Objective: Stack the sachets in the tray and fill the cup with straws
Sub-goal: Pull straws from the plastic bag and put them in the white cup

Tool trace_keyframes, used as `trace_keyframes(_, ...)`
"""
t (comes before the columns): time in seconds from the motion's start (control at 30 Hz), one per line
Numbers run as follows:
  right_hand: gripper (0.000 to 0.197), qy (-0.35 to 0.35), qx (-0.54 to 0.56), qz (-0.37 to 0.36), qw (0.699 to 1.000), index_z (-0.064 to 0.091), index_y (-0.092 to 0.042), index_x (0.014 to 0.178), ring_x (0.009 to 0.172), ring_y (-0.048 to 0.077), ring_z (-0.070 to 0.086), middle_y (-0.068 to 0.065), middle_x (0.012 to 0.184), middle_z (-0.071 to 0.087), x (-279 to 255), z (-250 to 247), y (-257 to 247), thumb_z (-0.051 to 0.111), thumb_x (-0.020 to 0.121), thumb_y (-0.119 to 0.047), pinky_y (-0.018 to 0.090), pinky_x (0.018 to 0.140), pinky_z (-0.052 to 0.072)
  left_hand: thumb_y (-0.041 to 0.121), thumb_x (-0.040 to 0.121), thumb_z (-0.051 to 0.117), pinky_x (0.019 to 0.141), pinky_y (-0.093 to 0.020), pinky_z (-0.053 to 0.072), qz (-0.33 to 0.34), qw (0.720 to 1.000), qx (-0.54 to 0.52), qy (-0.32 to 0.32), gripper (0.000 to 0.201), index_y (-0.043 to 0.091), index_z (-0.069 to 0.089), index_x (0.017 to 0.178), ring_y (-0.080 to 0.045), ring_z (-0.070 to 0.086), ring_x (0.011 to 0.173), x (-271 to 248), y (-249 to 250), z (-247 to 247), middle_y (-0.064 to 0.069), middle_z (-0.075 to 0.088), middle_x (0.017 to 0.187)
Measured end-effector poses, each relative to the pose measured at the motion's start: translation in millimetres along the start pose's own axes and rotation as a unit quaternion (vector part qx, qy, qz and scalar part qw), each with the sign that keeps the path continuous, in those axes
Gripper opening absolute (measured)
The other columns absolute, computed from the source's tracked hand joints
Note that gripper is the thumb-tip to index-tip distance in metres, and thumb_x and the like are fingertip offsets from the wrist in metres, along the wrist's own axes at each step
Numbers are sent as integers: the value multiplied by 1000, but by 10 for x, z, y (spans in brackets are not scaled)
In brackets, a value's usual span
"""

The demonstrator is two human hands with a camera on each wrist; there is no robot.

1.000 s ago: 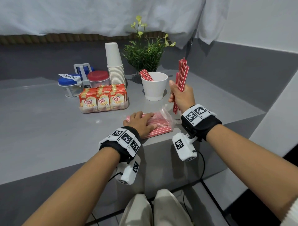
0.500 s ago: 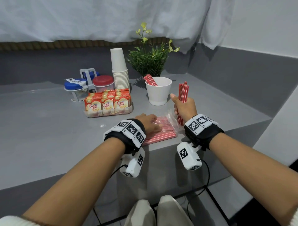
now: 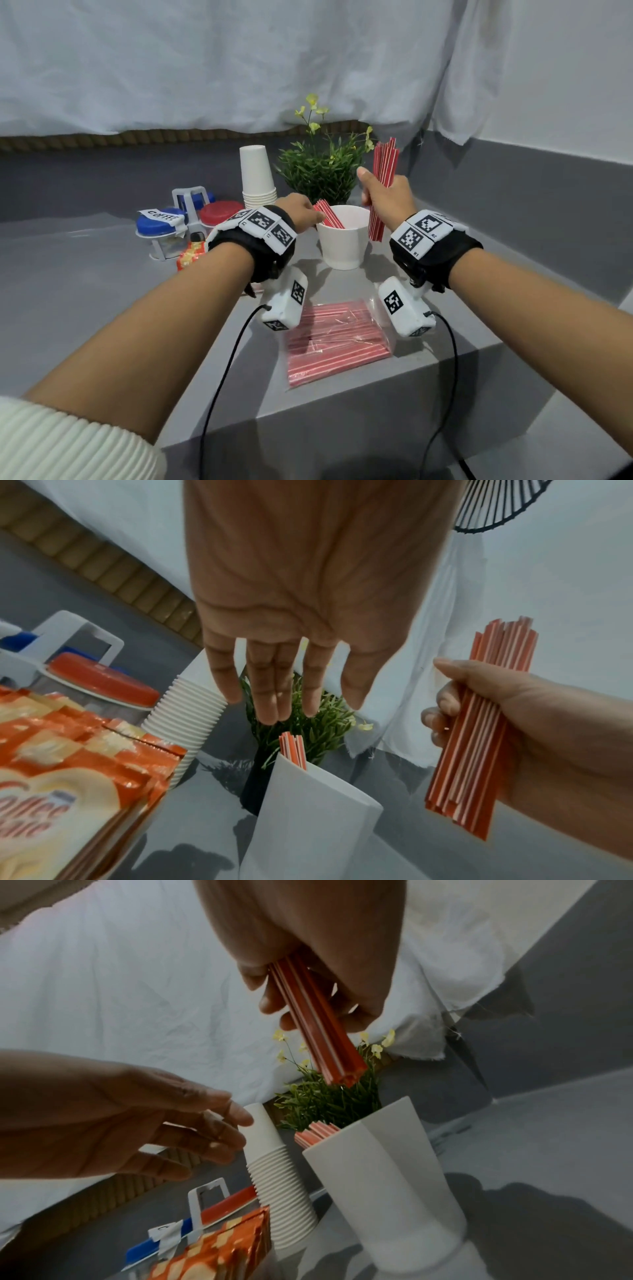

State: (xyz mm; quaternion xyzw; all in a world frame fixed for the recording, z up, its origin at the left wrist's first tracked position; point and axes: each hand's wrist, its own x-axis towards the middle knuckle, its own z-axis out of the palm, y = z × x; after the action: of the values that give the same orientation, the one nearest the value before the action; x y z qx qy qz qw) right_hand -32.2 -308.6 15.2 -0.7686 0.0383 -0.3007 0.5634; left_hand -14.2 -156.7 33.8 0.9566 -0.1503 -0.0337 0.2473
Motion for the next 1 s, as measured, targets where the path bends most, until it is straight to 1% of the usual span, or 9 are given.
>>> trace_keyframes(0.1,47,2,-19,-11,1000,51,-14,47,53,12,50,-1,53,53,216,104,17,53,90,-33,32,75,45,29,91,55,82,-29,41,-13,999,-40,19,28,4,63,101,-24,57,100,194,-35,-53,-11,64,105)
trace_keyframes(0.2,47,-2,-35,-23,999,52,-15,46,54,12,51,1,54,54,408,213,95,51,90,-32,33,76,45,28,89,59,82,-31,45,-37,996,-73,35,26,14,51,68,-21,56,89,424,-102,-48,-5,57,75)
trace_keyframes(0.33,45,-18,-63,-21,998,54,-15,46,55,14,53,2,53,54,585,359,299,52,89,-30,31,74,45,26,86,64,87,-35,52,-64,987,-149,10,26,14,47,70,-21,60,87,707,-170,2,-10,62,88)
trace_keyframes(0.5,33,-127,-143,3,982,55,-11,57,57,16,52,2,58,54,686,502,617,57,85,-29,30,67,45,9,83,66,50,-15,51,-51,974,-219,-30,23,11,48,69,-12,56,61,973,-163,110,-6,58,71)
trace_keyframes(0.63,30,-200,-200,-2,959,50,-14,64,60,16,52,3,66,57,710,526,696,63,84,-34,26,59,43,-2,79,66,75,-33,55,-61,968,-243,5,23,8,52,64,-20,59,63,1171,-175,218,-12,59,67)
trace_keyframes(0.73,33,-222,-228,-15,948,61,-9,76,72,20,56,11,78,63,728,521,673,65,80,-42,29,65,44,-4,82,62,70,-28,57,-70,953,-293,44,25,7,54,61,-20,60,65,1253,-215,253,-5,63,51)
trace_keyframes(0.8,34,-233,-249,-14,940,64,-7,79,76,20,58,9,79,63,734,503,660,69,77,-41,30,65,43,-4,88,54,58,-22,55,-70,937,-338,57,23,6,53,67,-17,57,64,1243,-197,257,-6,62,61)
trace_keyframes(0.9,28,-244,-270,-11,931,61,-10,73,77,19,57,5,74,62,726,476,637,75,73,-35,28,64,44,3,97,39,79,-33,53,-82,906,-412,57,25,-2,57,81,-21,56,72,1165,-137,242,-14,56,87)
trace_keyframes(1.0,33,-241,-237,20,941,61,2,78,66,20,59,18,79,65,697,470,618,81,68,-23,33,62,52,10,99,36,79,-31,50,-81,905,-417,37,28,4,52,77,-15,48,61,1112,-120,253,-9,51,76)
